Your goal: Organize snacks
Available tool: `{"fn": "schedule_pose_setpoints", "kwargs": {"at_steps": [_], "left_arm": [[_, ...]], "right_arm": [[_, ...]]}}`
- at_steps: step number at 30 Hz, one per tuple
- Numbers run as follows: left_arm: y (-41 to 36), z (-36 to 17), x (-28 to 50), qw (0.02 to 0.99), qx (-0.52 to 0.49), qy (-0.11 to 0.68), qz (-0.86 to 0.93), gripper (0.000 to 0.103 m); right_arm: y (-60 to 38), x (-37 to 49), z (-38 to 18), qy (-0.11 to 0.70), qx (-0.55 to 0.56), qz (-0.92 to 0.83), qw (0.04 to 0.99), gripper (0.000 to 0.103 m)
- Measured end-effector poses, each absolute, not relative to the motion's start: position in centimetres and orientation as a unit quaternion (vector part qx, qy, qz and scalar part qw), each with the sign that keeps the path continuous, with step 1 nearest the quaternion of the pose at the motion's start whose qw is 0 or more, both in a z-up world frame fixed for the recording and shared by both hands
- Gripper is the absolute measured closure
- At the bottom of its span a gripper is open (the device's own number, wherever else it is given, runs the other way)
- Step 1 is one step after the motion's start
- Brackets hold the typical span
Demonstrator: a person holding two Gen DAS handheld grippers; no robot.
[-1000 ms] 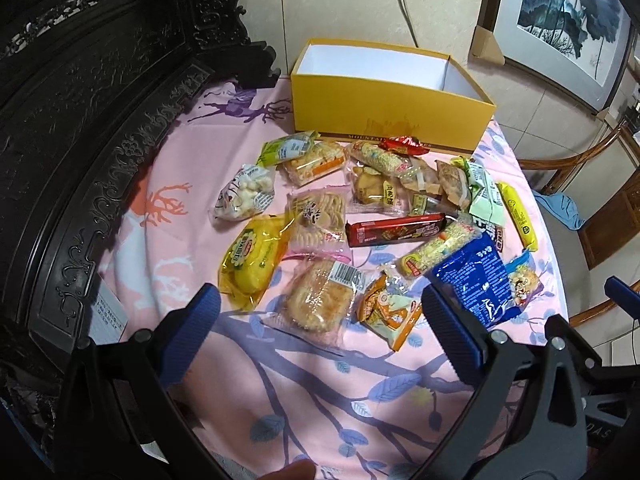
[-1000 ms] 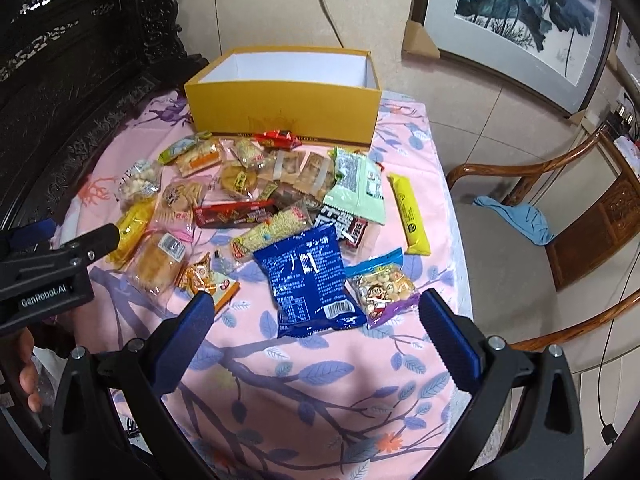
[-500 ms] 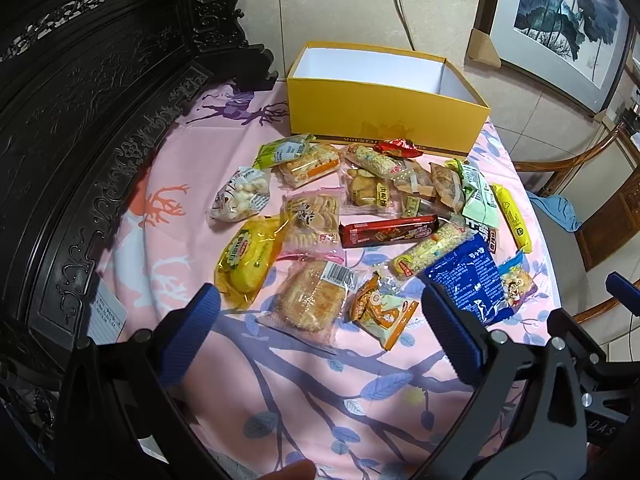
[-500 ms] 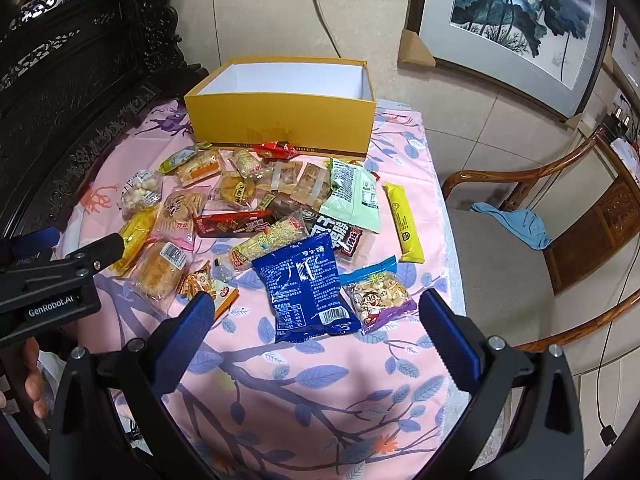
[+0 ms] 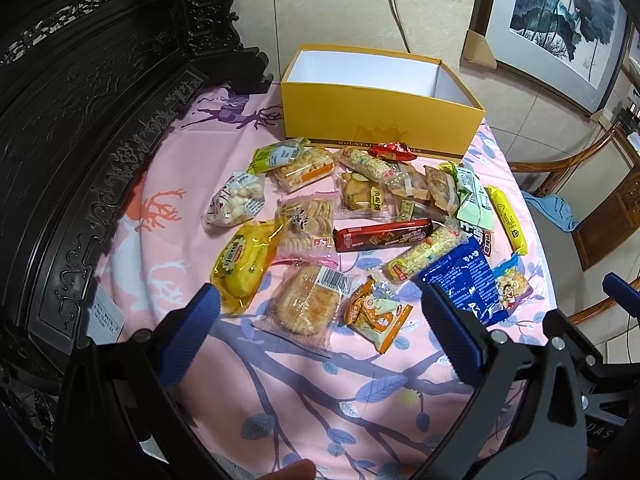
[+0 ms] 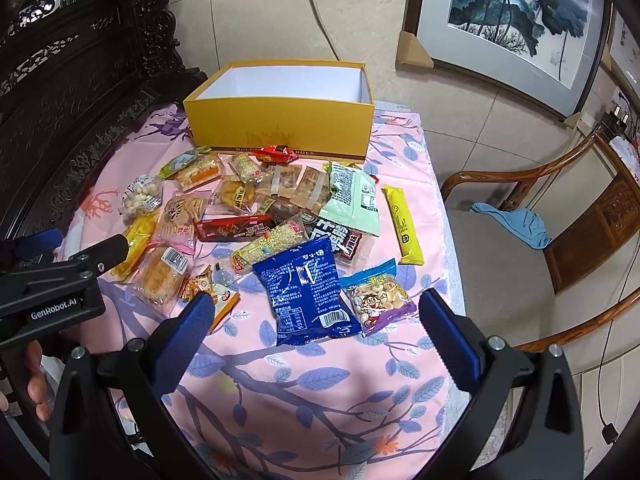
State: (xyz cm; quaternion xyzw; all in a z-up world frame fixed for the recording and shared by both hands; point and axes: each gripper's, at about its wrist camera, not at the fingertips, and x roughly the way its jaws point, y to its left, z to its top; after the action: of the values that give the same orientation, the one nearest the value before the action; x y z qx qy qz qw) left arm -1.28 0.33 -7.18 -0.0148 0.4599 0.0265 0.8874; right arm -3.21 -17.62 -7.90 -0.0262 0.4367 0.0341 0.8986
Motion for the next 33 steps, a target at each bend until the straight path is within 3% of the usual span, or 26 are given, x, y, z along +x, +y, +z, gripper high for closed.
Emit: {"fn": "schedule_pose_setpoints", "kwargs": {"at_steps": [23,33], "left_arm": [[0.1,-7.6,0.3,0.883,-0.011,0.469,0.020,0.002],[0.3,-16.2,2.7,0.853,0.022,0.521,0.018,0.002]], "right_arm": [[-18.2,-2.3,-8.0,0.440,-0.017,0.027,0.897,0.001],[-17.2,3.2,-15.4,0.472,-0.063,0.072,0.877,0.001]]}}
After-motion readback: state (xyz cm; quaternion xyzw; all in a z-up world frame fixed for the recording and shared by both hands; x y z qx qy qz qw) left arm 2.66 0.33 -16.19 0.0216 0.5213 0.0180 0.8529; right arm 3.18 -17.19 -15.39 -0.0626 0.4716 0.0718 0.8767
